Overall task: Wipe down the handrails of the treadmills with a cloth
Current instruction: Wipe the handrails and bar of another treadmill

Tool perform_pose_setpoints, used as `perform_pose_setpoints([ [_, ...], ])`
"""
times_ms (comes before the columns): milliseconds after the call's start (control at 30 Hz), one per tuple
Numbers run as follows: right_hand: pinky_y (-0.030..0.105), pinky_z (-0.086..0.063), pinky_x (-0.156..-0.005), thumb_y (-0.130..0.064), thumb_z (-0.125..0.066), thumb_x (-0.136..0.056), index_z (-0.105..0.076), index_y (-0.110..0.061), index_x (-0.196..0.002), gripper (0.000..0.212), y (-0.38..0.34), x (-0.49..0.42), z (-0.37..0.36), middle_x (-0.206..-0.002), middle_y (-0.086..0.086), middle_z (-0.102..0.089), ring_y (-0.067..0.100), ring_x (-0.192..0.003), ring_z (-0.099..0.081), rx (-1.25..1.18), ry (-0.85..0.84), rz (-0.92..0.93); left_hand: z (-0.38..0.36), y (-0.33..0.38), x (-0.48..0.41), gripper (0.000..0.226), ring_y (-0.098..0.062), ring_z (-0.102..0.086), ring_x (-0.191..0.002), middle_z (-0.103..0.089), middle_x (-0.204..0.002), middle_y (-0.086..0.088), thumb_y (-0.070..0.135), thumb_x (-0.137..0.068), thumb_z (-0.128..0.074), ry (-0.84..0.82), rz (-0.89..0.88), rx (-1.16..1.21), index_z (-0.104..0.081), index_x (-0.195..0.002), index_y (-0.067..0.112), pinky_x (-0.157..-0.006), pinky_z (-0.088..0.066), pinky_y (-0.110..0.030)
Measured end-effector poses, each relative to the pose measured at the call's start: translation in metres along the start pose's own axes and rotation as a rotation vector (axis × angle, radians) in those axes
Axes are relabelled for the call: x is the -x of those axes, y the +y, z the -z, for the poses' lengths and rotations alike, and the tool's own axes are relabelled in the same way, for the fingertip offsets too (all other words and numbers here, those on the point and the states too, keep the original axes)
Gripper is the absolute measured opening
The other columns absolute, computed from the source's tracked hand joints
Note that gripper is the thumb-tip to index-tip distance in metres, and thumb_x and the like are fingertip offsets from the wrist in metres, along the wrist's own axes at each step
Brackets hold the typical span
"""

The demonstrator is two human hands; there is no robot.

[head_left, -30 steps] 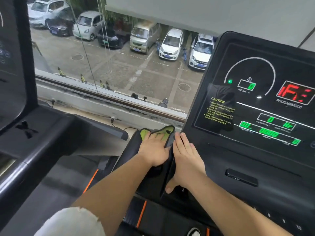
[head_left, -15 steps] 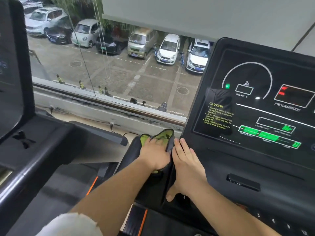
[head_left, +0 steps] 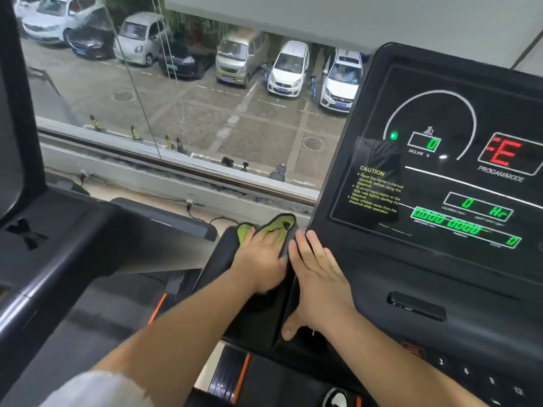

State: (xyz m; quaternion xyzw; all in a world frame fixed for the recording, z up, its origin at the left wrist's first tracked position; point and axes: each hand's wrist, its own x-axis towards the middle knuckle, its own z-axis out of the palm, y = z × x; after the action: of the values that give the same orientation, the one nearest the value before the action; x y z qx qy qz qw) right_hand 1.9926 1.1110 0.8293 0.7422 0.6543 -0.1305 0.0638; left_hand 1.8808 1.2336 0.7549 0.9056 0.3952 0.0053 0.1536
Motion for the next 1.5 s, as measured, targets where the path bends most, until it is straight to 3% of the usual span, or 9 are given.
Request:
perform_pose_setpoints([
  [200,0.038,0.014,-0.125,-0.065,-0.095,-0.034,0.027,-0.019,-0.158,0.179,-0.004,-0.002,0.002,-0.163,-0.007,0.037,0.014,-0.145,0.041,-0.006,-0.001,-0.026,0.007,0.017,0.000,0.063,-0.027,-0.022,-0.152,-0.029,-0.166,-0.003,0.041,-0.104,-0.031,-0.087,0.084,-0.007,-0.021,-0.163,0.021,-0.125,-0.001,-0.047],
  [300,0.040,0.009,-0.127,-0.066,-0.094,-0.036,0.027,-0.018,-0.158,0.177,-0.003,-0.001,0.004,-0.164,-0.004,0.036,0.016,-0.147,0.040,0.003,-0.001,-0.017,-0.012,0.023,0.051,0.067,-0.029,-0.033,-0.149,-0.035,-0.164,-0.008,0.033,-0.101,-0.040,0.060,0.027,0.044,-0.023,-0.162,0.012,-0.125,-0.021,-0.046],
  [367,0.040,0.009,-0.127,-0.069,-0.092,-0.038,0.026,-0.018,-0.158,0.175,-0.002,0.001,0.006,-0.164,-0.002,0.035,0.016,-0.146,0.040,0.010,-0.010,-0.005,-0.022,0.023,0.090,0.056,-0.034,-0.061,-0.120,-0.064,-0.131,-0.013,0.022,-0.089,-0.047,0.223,-0.038,0.090,-0.056,-0.141,0.005,-0.102,-0.051,-0.044],
  [467,0.042,0.005,-0.128,-0.074,-0.088,-0.039,0.022,-0.016,-0.160,0.173,-0.004,0.008,0.008,-0.167,0.001,0.030,0.018,-0.148,0.038,0.023,-0.009,0.020,-0.025,0.020,0.137,0.023,-0.033,-0.059,-0.076,-0.061,-0.086,-0.007,0.014,-0.080,-0.049,0.360,-0.084,-0.030,-0.066,-0.095,0.013,-0.064,-0.045,-0.040],
  [667,0.033,-0.015,-0.126,-0.057,-0.091,-0.062,0.018,-0.016,-0.161,0.153,-0.016,0.019,0.011,-0.169,-0.004,0.021,0.011,-0.155,0.019,-0.063,-0.107,0.107,0.040,-0.016,0.173,0.026,-0.036,-0.064,-0.100,-0.069,-0.099,-0.009,0.043,-0.096,-0.043,0.238,0.449,0.286,-0.056,-0.095,0.021,-0.079,-0.050,-0.042],
  [867,0.036,-0.021,-0.124,-0.052,-0.094,-0.063,0.013,-0.018,-0.163,0.150,-0.035,0.005,0.012,-0.172,-0.004,0.008,0.012,-0.157,0.007,-0.103,-0.215,0.110,0.091,-0.033,0.191,0.045,-0.036,-0.056,-0.073,-0.053,-0.067,-0.001,0.049,-0.098,-0.050,0.538,0.512,0.215,-0.037,-0.068,0.018,-0.064,-0.046,-0.042],
  [967,0.040,-0.026,-0.124,-0.057,-0.095,-0.055,0.014,-0.015,-0.162,0.158,-0.043,-0.003,0.009,-0.172,0.000,0.011,0.016,-0.158,0.007,-0.026,-0.255,0.117,0.048,-0.021,0.197,0.035,-0.036,-0.061,-0.080,-0.054,-0.078,-0.001,0.047,-0.096,-0.052,0.450,0.387,0.140,-0.045,-0.073,0.021,-0.064,-0.046,-0.040],
  [1100,0.045,-0.038,-0.118,-0.060,-0.094,-0.054,0.009,-0.014,-0.163,0.157,-0.055,-0.009,0.006,-0.171,0.002,0.008,0.020,-0.158,0.004,0.143,-0.268,0.076,-0.027,-0.029,0.195,0.063,-0.048,-0.043,-0.137,-0.049,-0.144,-0.031,0.056,-0.095,-0.046,0.076,0.327,-0.033,-0.064,-0.124,0.003,-0.097,-0.047,-0.053],
  [1500,0.044,-0.036,-0.119,-0.059,-0.095,-0.053,0.007,-0.022,-0.164,0.155,-0.056,-0.016,0.003,-0.171,0.001,0.014,0.018,-0.158,0.008,0.159,-0.296,0.039,0.023,-0.041,0.090,0.073,-0.037,-0.055,-0.125,-0.047,-0.145,-0.021,0.061,-0.106,-0.020,-0.084,0.608,0.191,-0.045,-0.142,0.002,-0.098,-0.046,-0.046],
])
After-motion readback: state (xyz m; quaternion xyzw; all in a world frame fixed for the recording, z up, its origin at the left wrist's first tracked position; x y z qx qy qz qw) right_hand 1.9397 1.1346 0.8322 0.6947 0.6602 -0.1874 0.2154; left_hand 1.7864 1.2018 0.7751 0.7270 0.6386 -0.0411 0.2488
